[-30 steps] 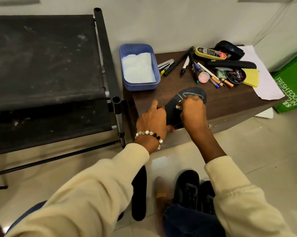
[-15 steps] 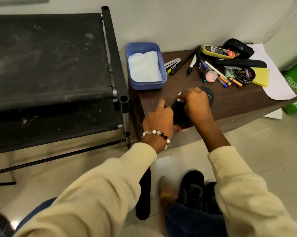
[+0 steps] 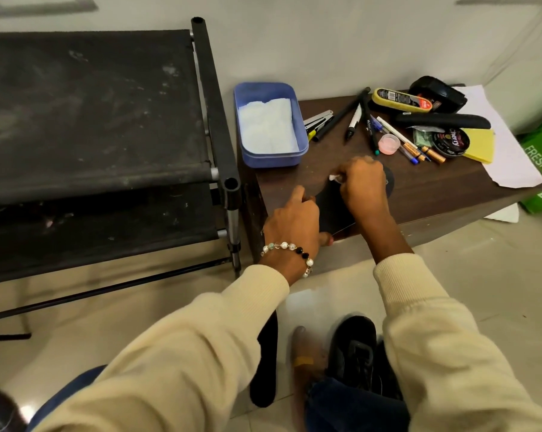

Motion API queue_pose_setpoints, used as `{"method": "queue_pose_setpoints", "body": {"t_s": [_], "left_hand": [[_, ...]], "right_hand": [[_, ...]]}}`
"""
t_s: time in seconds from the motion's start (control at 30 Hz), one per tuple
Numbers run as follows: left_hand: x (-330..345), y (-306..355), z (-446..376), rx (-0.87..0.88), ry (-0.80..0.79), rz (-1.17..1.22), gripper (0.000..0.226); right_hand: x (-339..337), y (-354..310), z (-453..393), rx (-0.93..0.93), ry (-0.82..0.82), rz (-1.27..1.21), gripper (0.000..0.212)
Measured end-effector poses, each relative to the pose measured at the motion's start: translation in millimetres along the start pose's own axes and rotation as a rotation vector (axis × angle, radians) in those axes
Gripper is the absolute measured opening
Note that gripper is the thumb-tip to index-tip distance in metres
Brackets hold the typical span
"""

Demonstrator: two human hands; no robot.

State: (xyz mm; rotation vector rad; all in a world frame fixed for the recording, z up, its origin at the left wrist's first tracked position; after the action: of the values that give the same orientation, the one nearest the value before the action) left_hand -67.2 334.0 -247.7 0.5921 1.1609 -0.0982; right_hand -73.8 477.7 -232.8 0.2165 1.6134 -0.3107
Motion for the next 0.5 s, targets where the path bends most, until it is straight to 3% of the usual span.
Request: {"method": "queue_pose_setpoints", "body": {"t_s": [0.13, 0.33, 0.5], "left_hand": [[0, 0, 0, -0.001, -0.006, 0.003, 0.059], [-2, 1, 1, -0.021, 0.001, 0.021, 0.052], [-3, 1, 2, -0.011, 0.01, 0.005, 0.051]], "right_hand": [[-6, -2, -1, 0.037, 0.014, 0.024, 0.026], [3, -10, 36, -0.007, -0.127, 0.039, 0.04], [-3, -7, 31, 0.048, -0.04, 0.013, 0.029]]}}
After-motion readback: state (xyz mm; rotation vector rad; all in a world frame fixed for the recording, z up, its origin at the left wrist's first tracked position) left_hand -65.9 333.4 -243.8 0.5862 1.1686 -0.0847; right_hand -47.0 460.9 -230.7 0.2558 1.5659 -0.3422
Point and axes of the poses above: each hand's wrist, its own z-axis away from the middle knuckle, its own x-axis out of the palm, y = z × x, the point moved 9 cm from there along -z, towards the middle knuckle, and after that the axes turned 12 degrees about -x, right-handed, at the moved point
